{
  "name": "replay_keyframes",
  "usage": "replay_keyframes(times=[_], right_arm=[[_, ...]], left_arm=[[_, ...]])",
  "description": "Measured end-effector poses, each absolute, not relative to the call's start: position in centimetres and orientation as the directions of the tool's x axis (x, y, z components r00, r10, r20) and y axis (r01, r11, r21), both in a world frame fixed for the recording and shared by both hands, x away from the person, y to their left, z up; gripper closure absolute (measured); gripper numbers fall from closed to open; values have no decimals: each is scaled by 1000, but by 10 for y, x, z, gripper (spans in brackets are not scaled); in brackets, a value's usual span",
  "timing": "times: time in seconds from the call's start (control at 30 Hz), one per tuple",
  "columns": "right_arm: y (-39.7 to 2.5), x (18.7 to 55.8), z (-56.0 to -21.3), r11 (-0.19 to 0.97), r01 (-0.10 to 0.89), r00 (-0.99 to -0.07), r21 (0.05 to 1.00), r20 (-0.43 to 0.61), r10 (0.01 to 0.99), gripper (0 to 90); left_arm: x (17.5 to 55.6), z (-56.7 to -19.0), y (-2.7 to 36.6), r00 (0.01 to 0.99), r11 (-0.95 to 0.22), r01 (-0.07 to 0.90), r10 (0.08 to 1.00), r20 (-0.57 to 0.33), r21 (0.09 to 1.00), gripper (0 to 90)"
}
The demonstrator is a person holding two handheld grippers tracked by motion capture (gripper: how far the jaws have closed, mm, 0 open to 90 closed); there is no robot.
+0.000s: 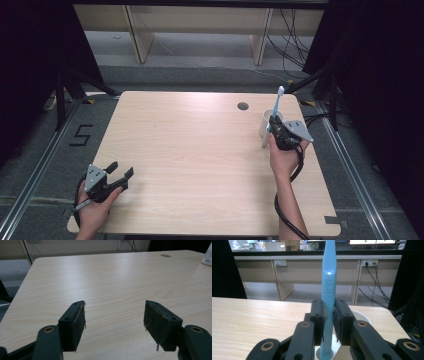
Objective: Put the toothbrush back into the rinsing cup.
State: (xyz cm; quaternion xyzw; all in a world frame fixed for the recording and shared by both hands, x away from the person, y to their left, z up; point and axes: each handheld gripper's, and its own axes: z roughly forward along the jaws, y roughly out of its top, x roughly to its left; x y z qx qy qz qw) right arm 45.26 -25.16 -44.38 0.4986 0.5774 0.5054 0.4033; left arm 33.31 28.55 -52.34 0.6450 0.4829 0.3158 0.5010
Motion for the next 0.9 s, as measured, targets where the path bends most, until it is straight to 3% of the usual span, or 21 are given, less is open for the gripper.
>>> replay_keyframes(times=[0.43, 0.57, 0.9], right_arm=[[-253, 451, -452, 13, 195, -178, 981, 22, 984, 771], [-252, 451, -456, 8, 229, -175, 973, 33, 984, 651], [-258, 445, -460, 47, 261, -186, 964, 2, 983, 490]], left_arm=[[333, -523, 285, 334, -32, 307, 940, -76, 951, 332], [333, -523, 285, 334, -32, 307, 939, -76, 951, 333], [333, -523, 285, 334, -35, 308, 940, -74, 951, 333]])
